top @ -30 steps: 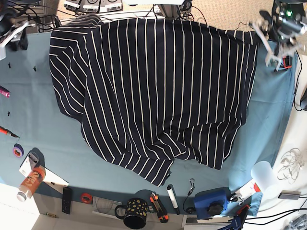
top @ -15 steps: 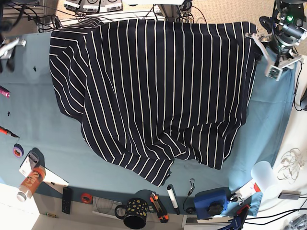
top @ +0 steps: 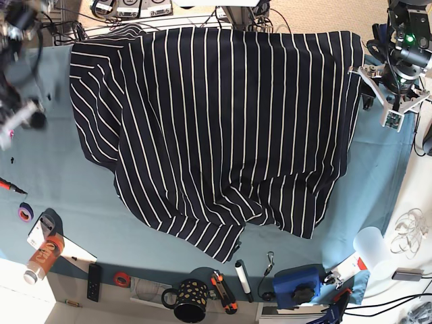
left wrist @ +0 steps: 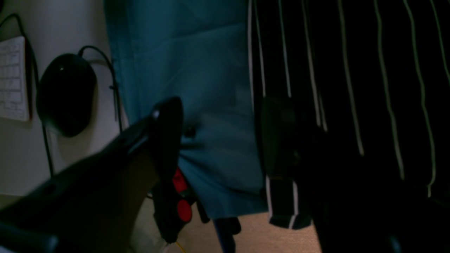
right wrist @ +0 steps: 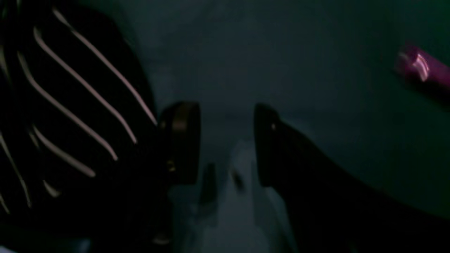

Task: Layout the t-shirt on the table in an organized manner, then fold the t-shirt properly
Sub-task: 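Release the shirt and pull its corner outward with the right gripper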

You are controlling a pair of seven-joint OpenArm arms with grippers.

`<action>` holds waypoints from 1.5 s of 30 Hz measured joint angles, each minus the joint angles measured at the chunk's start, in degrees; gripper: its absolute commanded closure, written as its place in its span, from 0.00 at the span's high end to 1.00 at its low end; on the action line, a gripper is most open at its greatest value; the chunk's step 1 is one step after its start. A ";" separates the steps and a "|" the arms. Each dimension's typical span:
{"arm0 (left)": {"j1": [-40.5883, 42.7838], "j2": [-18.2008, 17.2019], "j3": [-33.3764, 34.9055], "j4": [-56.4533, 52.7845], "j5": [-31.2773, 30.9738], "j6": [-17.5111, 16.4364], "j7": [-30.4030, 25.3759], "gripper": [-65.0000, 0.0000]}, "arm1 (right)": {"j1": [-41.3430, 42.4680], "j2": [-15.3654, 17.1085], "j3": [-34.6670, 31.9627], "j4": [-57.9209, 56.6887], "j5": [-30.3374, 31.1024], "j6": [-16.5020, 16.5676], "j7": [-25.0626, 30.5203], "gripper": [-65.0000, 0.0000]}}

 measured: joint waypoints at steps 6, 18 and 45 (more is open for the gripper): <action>0.02 0.00 0.00 0.00 0.00 0.00 0.00 0.55 | 5.90 0.11 -10.88 -1.77 -1.70 0.00 -1.51 0.38; 0.02 0.04 0.00 0.00 -0.02 0.00 -1.05 0.55 | 6.23 -0.74 -21.62 -3.69 -6.93 0.00 3.67 0.38; 0.02 0.17 0.00 0.00 -2.03 -0.02 -1.75 0.55 | -3.69 -1.46 8.98 -3.67 4.26 -0.04 -8.35 0.00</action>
